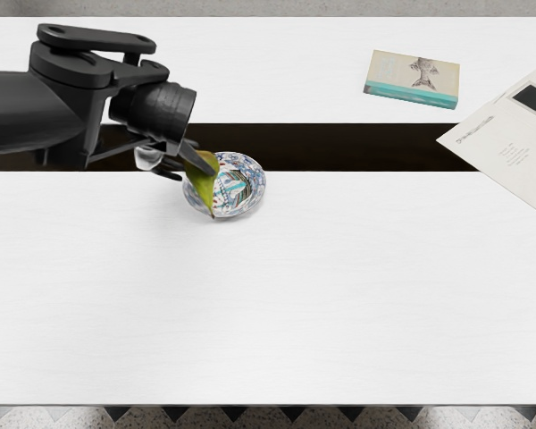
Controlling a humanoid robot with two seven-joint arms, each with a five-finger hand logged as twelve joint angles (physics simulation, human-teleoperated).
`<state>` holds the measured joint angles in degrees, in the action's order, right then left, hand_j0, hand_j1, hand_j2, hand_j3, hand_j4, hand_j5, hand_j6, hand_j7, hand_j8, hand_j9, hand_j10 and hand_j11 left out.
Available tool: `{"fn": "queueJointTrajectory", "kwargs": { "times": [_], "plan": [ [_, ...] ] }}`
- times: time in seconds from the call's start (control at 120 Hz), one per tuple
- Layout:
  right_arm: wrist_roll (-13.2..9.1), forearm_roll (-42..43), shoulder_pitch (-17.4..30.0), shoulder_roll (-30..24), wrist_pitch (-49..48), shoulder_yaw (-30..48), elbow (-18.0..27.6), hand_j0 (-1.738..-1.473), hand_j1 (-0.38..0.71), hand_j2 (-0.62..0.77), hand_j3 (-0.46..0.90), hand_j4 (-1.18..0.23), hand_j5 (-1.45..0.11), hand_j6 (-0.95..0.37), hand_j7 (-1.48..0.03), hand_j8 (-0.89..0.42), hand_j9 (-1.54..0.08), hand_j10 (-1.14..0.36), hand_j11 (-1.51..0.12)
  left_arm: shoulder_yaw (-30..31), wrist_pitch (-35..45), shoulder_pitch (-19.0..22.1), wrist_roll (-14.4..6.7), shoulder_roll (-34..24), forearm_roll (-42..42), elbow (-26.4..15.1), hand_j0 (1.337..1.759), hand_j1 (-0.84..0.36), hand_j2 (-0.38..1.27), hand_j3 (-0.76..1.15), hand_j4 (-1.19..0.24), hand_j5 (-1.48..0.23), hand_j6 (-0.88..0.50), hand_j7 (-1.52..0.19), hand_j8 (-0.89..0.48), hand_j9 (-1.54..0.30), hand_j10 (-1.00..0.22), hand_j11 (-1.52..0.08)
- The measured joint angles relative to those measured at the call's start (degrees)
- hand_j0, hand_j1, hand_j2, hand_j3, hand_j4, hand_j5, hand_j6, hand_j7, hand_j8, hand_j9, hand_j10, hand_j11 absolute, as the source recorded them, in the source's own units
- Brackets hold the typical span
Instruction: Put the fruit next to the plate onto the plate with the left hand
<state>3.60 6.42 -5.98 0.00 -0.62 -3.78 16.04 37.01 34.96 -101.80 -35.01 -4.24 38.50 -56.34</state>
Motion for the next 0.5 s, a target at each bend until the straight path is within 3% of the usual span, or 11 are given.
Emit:
{"fn": "queueJointTrajectory", "kwargs": {
  "times": [0.5],
  "plan": [
    [0.0, 0.0, 0.0, 0.0, 0.0, 0.0, 0.0, -1.658, -0.33, 0.0, 0.0, -0.01, -0.02, -0.01, -0.02, -0.01, -0.02, -0.01, -0.02, -1.1, 0.0, 2.5, 0.0, 1.9, -0.9, 1.4, 1.658, -0.32, 0.45, 0.0, -0.62, -0.83, -0.49, -0.82, -0.53, -0.82, -0.62, -0.82]
  ]
}}
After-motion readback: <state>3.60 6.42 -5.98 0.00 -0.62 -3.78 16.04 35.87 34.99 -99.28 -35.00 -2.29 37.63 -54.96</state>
